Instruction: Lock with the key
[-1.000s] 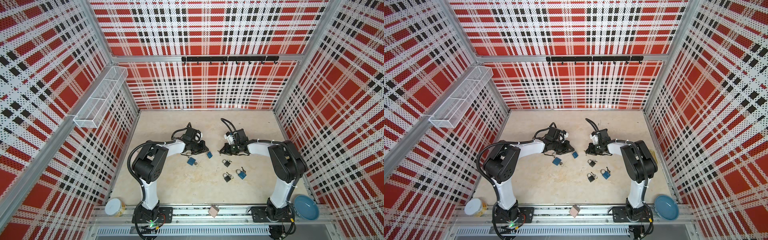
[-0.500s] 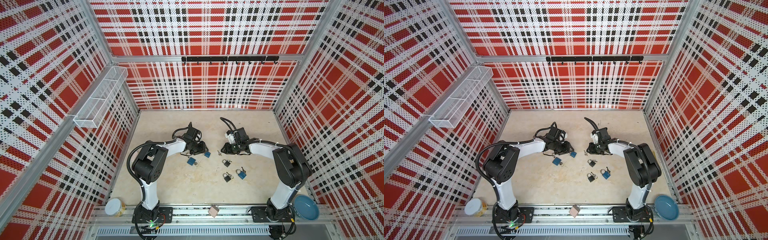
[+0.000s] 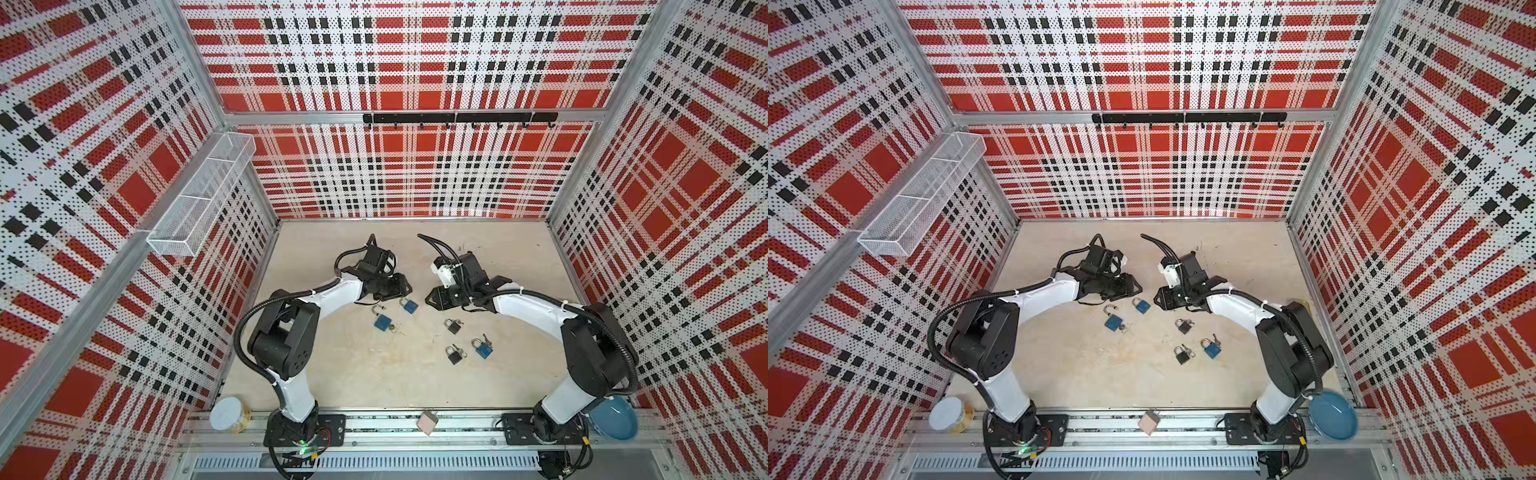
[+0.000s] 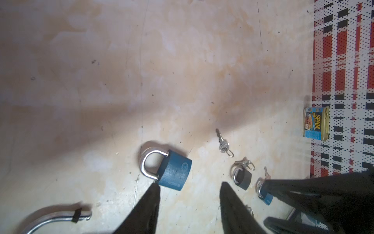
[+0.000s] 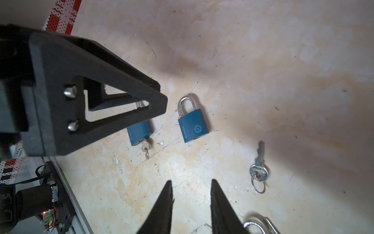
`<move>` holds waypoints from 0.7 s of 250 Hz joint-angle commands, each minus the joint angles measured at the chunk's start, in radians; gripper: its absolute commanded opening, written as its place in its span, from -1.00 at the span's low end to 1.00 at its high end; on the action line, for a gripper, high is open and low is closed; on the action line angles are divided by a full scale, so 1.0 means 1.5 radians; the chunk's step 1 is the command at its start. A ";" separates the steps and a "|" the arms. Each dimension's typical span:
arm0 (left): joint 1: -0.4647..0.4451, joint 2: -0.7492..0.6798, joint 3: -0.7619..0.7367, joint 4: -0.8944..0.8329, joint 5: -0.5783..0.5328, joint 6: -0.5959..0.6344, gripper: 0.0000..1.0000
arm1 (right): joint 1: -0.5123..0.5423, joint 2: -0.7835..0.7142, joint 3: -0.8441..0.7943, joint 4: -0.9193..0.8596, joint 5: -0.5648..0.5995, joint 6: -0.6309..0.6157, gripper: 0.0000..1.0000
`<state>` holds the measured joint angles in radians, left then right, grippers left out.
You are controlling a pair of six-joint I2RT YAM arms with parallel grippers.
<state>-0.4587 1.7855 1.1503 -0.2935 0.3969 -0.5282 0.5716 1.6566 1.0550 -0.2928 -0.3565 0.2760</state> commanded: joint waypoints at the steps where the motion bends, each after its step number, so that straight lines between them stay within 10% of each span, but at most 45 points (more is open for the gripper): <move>1: 0.034 -0.048 -0.041 0.044 0.008 -0.027 0.02 | 0.047 0.027 0.038 -0.011 0.006 -0.054 -0.27; 175: 0.427 -0.425 -0.280 -0.084 0.144 -0.054 0.05 | 0.212 0.304 0.289 -0.078 0.159 -0.240 0.47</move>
<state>0.1291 1.1950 0.7643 -0.3874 0.5392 -0.6029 0.8722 2.0659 1.4296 -0.3748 -0.1600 -0.0067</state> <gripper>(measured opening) 0.525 0.727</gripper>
